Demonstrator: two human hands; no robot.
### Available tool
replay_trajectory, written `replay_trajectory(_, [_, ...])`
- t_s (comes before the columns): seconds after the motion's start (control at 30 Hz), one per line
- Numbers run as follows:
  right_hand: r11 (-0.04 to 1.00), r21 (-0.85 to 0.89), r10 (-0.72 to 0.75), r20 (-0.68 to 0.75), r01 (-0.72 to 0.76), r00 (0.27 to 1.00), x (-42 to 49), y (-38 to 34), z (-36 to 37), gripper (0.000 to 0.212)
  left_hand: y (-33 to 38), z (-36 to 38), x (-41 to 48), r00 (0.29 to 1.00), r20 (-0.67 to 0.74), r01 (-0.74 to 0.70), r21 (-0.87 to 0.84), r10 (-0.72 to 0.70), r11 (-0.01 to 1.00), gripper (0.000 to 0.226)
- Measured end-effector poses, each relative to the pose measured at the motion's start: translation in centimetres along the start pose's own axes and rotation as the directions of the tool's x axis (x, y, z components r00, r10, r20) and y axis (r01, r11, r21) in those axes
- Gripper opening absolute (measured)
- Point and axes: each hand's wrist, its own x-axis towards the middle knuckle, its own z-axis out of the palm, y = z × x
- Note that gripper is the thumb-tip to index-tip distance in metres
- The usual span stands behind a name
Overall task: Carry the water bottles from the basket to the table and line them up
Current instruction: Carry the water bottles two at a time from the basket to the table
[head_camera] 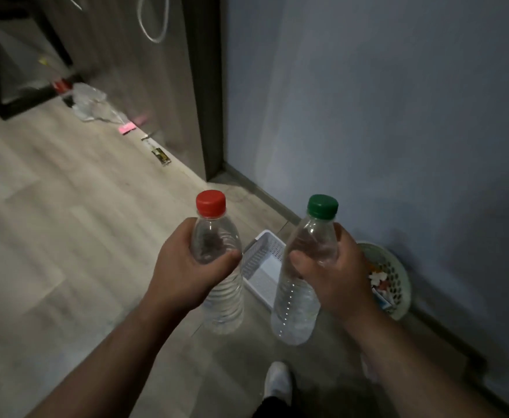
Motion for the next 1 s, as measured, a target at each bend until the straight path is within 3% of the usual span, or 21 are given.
replay_trajectory(0.23, [1.0,-0.01,-0.023,0.02,0.023,1.0,-7.0,-19.5,-2.1,0.043,15.5,-11.6,-8.8,0.994,-0.098,-0.048,0.057,0.053,0.997,0.045])
replay_trajectory(0.43, [0.994,0.01,-0.112,0.055,0.112,0.992,-11.7,-30.0,-1.6,0.048,23.6,-18.6,-15.6,0.969,-0.225,-0.089,0.056,0.099,0.994,0.042])
replay_trajectory(0.57, [0.983,0.049,-0.183,0.11,0.179,0.977,-13.0,-34.0,-1.3,0.044,26.9,-20.6,-18.7,0.943,-0.294,-0.138,0.07,0.152,0.988,0.033])
replay_trajectory(0.7, [0.965,0.075,-0.26,0.171,0.25,0.95,-12.6,-36.3,-1.4,0.041,29.0,-21.9,-20.6,0.907,-0.381,-0.169,0.065,0.181,0.983,0.04])
replay_trajectory(1.0, [0.935,0.188,-0.351,0.351,0.302,0.868,-9.5,-37.4,-1.4,0.044,29.1,-21.9,-23.3,0.816,-0.563,-0.115,0.063,0.13,0.991,0.046])
